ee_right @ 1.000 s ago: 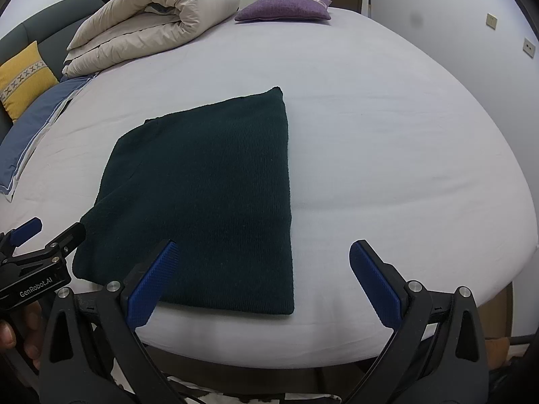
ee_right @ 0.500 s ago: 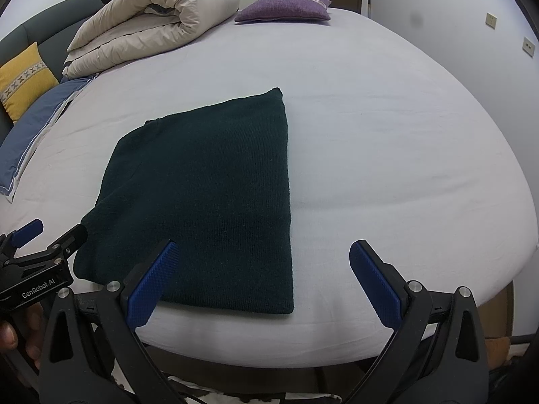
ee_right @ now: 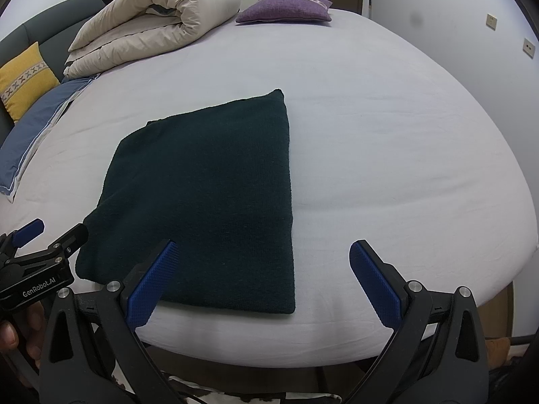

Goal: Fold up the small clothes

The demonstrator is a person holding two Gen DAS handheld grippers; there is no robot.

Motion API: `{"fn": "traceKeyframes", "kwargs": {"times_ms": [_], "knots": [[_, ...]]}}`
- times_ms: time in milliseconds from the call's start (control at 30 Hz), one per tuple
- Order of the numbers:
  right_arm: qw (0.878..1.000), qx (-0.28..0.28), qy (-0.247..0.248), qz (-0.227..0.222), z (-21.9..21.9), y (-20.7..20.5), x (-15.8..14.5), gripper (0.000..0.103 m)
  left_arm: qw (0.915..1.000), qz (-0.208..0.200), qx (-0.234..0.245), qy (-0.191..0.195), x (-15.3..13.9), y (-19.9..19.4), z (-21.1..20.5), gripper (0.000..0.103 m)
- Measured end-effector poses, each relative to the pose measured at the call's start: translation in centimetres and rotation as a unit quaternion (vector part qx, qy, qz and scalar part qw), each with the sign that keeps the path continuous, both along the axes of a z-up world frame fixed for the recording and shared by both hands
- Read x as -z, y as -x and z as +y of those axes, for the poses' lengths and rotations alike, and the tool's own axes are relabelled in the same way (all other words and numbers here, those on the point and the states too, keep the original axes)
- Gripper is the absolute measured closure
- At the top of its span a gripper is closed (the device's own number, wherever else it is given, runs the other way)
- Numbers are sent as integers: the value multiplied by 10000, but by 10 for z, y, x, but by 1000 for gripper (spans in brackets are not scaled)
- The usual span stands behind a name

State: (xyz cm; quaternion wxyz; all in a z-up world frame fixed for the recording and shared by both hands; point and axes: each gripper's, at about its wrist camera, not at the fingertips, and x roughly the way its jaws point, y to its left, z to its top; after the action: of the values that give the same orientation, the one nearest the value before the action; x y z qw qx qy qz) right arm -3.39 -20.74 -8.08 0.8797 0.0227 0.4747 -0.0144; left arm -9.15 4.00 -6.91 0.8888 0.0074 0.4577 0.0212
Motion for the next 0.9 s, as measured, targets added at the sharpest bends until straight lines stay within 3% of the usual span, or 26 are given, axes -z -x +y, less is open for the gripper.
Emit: {"fn": "traceKeyframes", "kwargs": {"times_ms": [900], "knots": [[10000,-19,6,-8,1,1,-1,0,10000,37,-6,10,1,1,5,0]]}}
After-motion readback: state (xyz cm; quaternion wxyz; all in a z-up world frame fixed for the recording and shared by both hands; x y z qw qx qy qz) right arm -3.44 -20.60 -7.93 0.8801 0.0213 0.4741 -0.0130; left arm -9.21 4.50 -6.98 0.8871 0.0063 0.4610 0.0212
